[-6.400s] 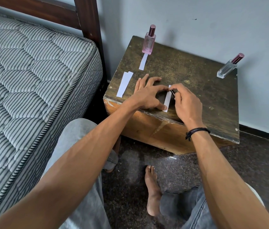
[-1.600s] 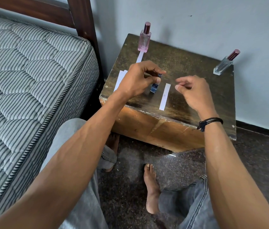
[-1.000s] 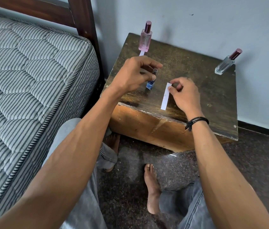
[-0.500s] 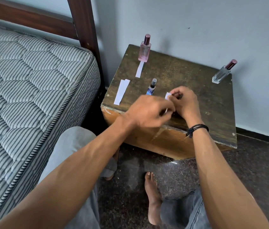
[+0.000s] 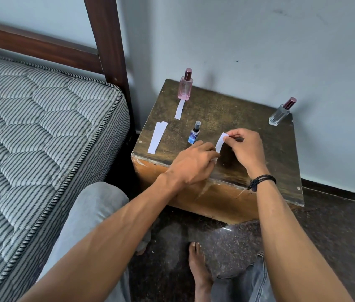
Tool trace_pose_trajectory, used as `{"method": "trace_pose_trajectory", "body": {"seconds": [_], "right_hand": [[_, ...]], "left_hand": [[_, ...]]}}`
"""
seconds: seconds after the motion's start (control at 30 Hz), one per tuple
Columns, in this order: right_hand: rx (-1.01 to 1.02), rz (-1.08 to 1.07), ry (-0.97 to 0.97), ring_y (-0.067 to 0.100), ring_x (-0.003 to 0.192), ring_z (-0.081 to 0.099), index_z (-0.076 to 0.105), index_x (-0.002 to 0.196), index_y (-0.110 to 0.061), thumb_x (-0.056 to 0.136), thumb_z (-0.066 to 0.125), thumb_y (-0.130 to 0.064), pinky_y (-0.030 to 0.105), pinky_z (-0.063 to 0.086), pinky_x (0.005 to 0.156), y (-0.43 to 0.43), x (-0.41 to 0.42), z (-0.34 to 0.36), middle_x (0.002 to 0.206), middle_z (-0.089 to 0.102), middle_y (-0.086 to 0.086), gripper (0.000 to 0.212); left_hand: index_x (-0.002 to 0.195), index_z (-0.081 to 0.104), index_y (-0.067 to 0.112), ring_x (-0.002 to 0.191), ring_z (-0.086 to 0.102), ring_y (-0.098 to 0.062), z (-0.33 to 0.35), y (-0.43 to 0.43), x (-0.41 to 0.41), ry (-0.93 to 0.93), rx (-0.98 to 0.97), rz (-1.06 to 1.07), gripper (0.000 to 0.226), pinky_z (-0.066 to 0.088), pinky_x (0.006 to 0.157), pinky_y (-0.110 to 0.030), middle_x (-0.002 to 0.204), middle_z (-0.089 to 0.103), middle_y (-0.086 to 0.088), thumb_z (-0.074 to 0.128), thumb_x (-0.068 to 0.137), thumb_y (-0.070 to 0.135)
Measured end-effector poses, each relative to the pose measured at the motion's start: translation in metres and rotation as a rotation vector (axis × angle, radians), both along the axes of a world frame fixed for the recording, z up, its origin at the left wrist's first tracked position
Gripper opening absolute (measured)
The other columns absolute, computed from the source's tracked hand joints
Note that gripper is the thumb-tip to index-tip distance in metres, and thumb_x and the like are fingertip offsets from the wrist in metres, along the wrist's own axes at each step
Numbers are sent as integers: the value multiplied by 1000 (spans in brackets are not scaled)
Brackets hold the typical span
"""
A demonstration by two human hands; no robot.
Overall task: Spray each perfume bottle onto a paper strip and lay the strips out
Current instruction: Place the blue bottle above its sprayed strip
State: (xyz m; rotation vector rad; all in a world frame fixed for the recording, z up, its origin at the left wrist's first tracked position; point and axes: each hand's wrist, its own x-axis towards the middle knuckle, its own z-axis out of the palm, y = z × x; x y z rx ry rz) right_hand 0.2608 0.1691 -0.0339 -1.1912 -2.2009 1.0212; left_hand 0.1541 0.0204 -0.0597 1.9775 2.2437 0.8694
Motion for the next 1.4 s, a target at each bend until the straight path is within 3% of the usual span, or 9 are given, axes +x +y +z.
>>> {"method": "trace_pose_trajectory", "body": {"seconds": [0.13, 0.37, 0.57, 0.7, 0.77, 0.83, 0.97, 1.17, 1.4], "right_hand": [[-25, -24, 58, 15, 83, 73, 71, 78, -36, 88, 78, -19, 41, 62, 85, 11, -4, 1, 86, 76, -8, 21], [-96, -76, 140, 14, 70, 70, 77, 88, -20, 88, 77, -12, 28, 59, 67, 34, -12, -7, 84, 76, 3, 9], [-45, -76, 96, 12, 64, 66, 74, 83, -25, 88, 76, -12, 26, 55, 54, 53, -22, -10, 85, 75, 4, 14], [5, -53, 43, 14, 75, 71, 73, 79, -30, 85, 77, -16, 40, 62, 67, 63, -32, -13, 83, 74, -6, 15], [29, -67, 25, 14, 82, 71, 75, 80, -32, 83, 78, -23, 43, 60, 76, 67, -36, -17, 85, 74, -9, 10], [67, -90, -1, 13, 87, 69, 76, 82, -32, 83, 78, -27, 38, 56, 81, 68, -40, -20, 91, 74, -9, 5], [129, -108, -40, 10, 88, 65, 74, 84, -35, 86, 77, -33, 28, 45, 78, 69, -46, -21, 98, 71, -9, 4], [142, -106, -70, 10, 91, 65, 71, 86, -36, 86, 75, -36, 34, 52, 86, 78, -53, -20, 97, 69, -13, 4], [172, -108, -59, 9, 85, 64, 73, 90, -31, 86, 75, -38, 35, 54, 82, 85, -56, -25, 88, 69, -13, 8]], "left_hand": [[103, 78, 10, 97, 60, -27, -7, 12, 2, 87, 22, -39, 21, 53, 89, -39, 110, 71, -4, 63, 92, 21], [138, 54, 1, 136, 40, -32, -12, 31, 14, 146, -148, -9, 55, 32, 117, -41, 147, 51, -13, 50, 101, 41], [141, 48, -1, 133, 41, -30, -21, 42, 23, 188, -159, 51, 66, 36, 114, -41, 144, 49, -14, 40, 101, 51], [130, 60, 0, 121, 50, -26, -17, 40, 24, 244, -81, 116, 63, 43, 108, -36, 130, 59, -10, 50, 97, 53], [135, 55, 0, 125, 46, -26, -16, 42, 25, 198, -111, 124, 66, 40, 110, -36, 134, 55, -10, 47, 98, 54], [137, 52, -1, 127, 43, -27, -16, 44, 25, 145, -150, 136, 69, 40, 111, -37, 138, 51, -10, 44, 99, 56], [134, 55, -1, 124, 45, -28, -15, 48, 24, 173, -182, 178, 70, 46, 104, -41, 143, 48, -11, 39, 100, 58], [147, 43, 6, 125, 41, -29, -9, 51, 26, 143, -218, 219, 74, 48, 101, -42, 157, 36, -2, 37, 100, 61], [154, 34, 15, 140, 30, -28, -3, 55, 24, 80, -298, 220, 76, 35, 110, -44, 163, 30, 1, 29, 99, 67]]}}
